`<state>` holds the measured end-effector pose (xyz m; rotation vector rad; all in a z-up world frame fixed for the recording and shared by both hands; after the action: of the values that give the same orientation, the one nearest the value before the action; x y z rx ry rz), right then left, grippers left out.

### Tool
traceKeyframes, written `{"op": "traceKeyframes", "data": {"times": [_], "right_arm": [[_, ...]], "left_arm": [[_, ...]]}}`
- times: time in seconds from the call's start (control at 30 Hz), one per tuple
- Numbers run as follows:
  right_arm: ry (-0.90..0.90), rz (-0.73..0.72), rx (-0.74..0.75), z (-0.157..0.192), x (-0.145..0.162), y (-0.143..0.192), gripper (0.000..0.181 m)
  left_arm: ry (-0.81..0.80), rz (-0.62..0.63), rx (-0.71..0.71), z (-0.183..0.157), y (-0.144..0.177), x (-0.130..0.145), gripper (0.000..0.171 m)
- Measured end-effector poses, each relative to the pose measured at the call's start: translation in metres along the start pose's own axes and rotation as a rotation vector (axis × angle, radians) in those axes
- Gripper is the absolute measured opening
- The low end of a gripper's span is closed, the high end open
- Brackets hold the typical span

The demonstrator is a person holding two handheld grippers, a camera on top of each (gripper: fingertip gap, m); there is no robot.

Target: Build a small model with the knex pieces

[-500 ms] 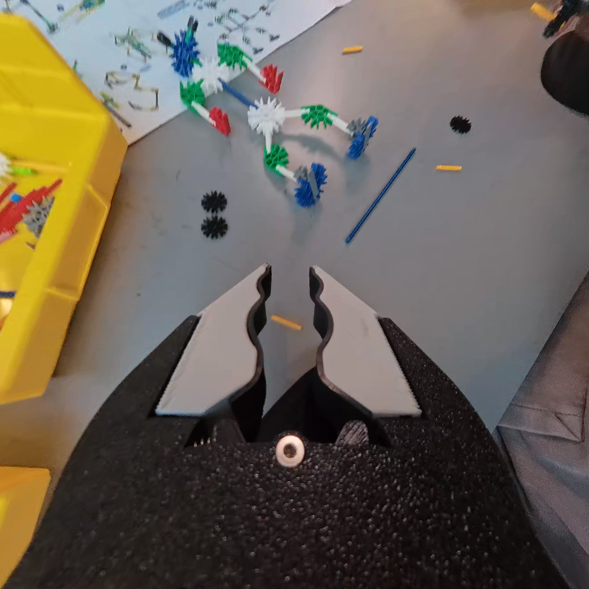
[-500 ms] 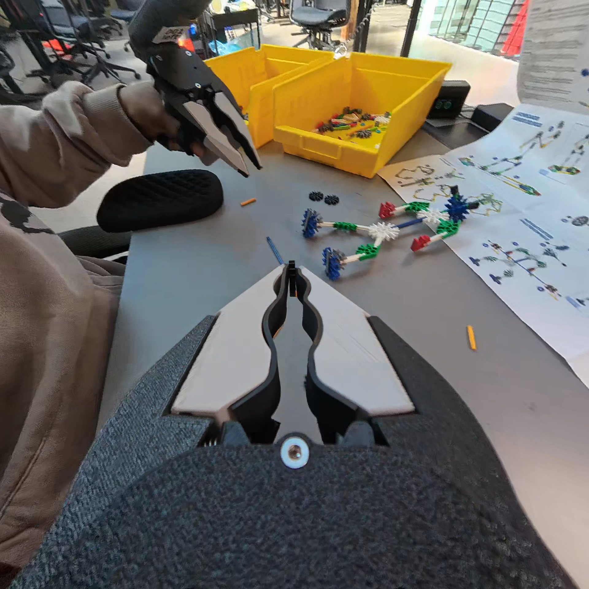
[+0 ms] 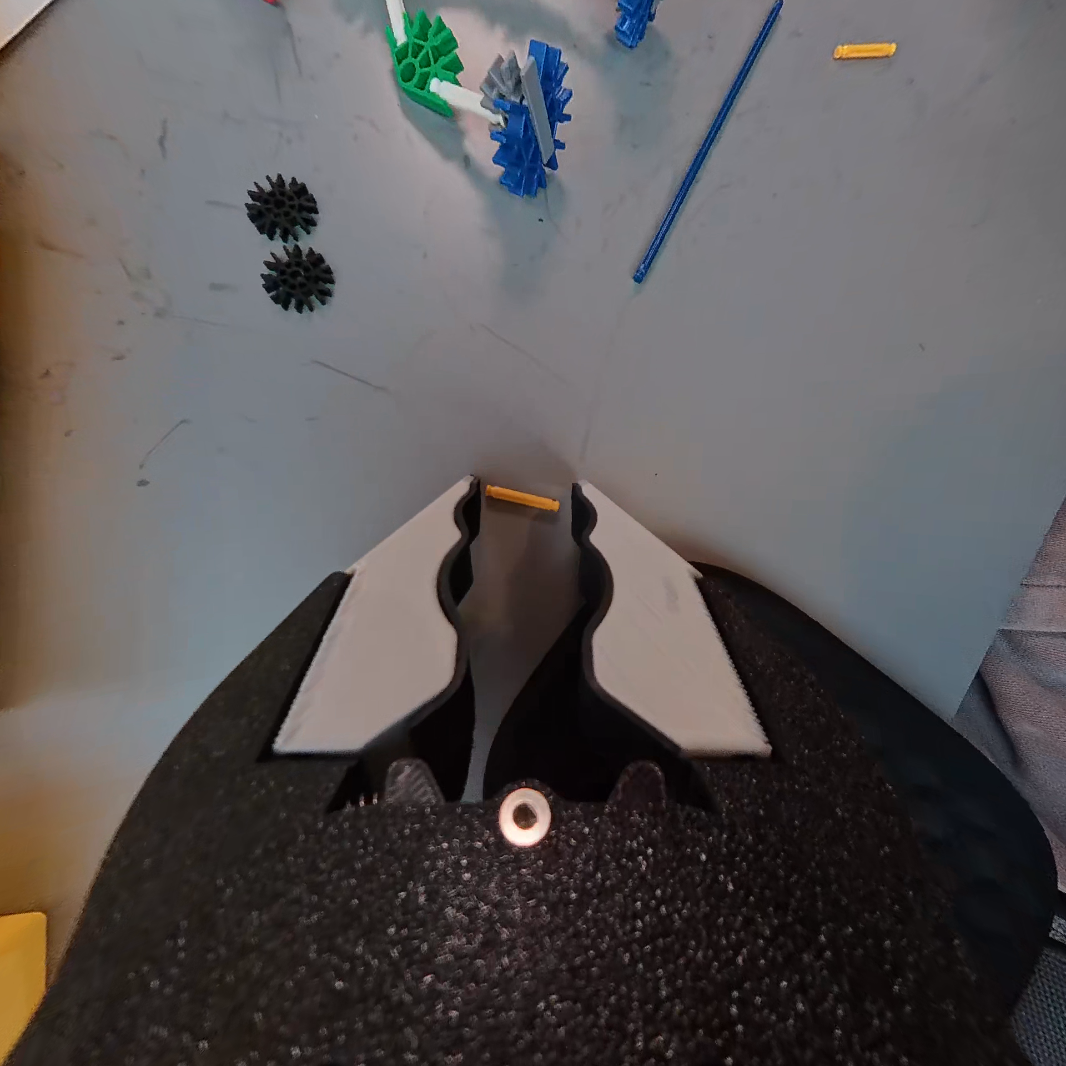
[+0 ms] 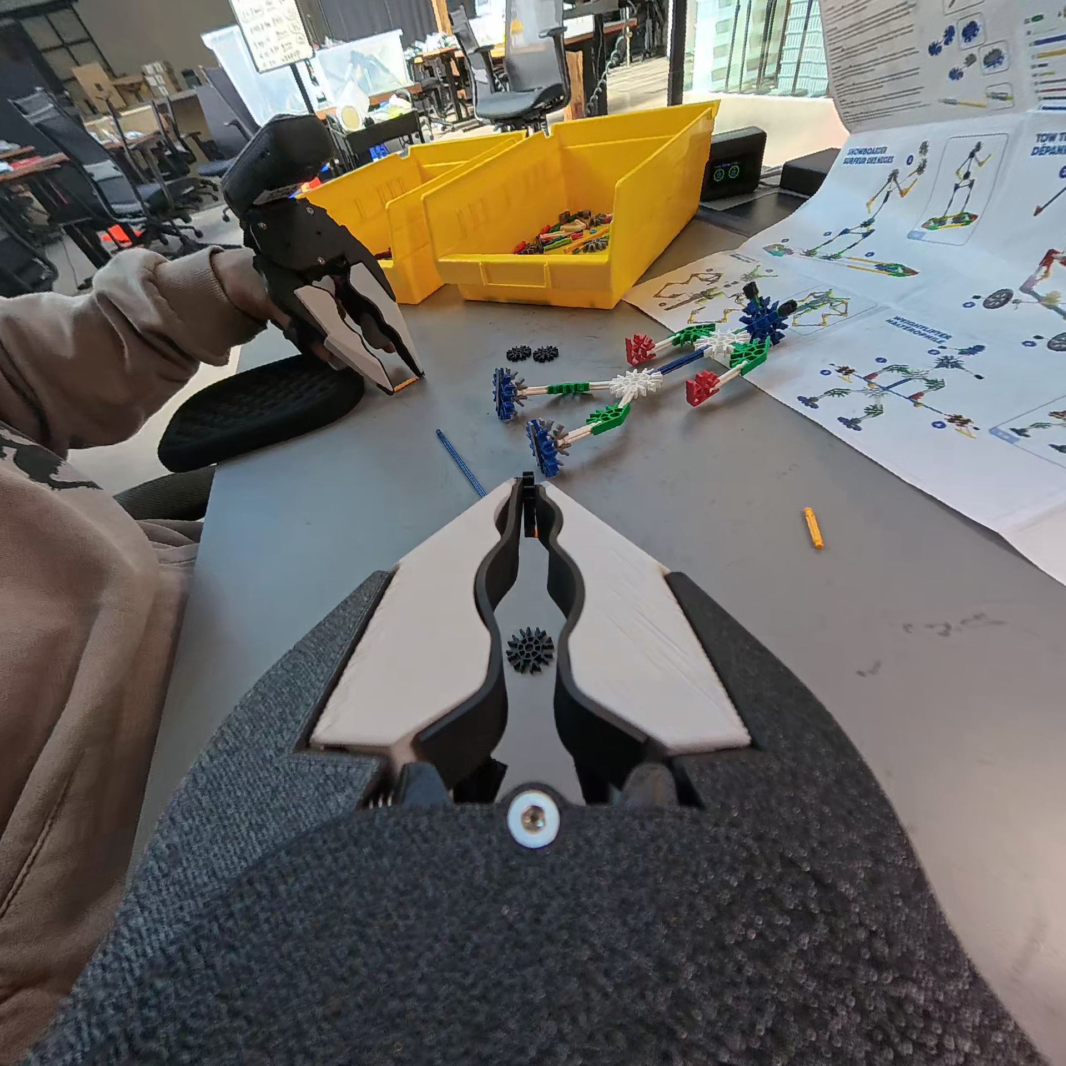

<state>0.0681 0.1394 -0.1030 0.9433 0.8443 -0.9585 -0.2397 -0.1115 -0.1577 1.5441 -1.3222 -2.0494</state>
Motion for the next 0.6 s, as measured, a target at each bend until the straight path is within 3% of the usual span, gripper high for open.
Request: {"op": "traceKeyframes", "data": {"times": [0.3,0.37,0.6], "right_arm": [[-0.013,0.007,-0.001,-0.0017,0.0015,-0.0010,0.002],[-0.010,0.008,-0.001,-0.0013,0.0015,-0.0011,0.001],[-0.011,0.002,-0.004,-0.0010,0.0015,-0.0003,0.002]], "left_arm": [[-0.091,0.047,0.008,0.0054,0.0007,-0.0005,0.015],[-0.102,0.046,-0.002,0.0069,0.0007,-0.0004,0.002],[-0.054,0.033,-0.061,0.0074,0.0095,-0.0004,0.002]]}}
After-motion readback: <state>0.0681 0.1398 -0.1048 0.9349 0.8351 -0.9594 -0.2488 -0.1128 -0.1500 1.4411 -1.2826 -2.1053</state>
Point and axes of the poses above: each gripper's, where its closed fingertips meet, y back along the fingers, x out of its underside, z = x × y across the jaws, the point moved 8 cm from there along y, back along the fingers, and after that the axes turned 11 degrees about -y, right-handed, at the moved point
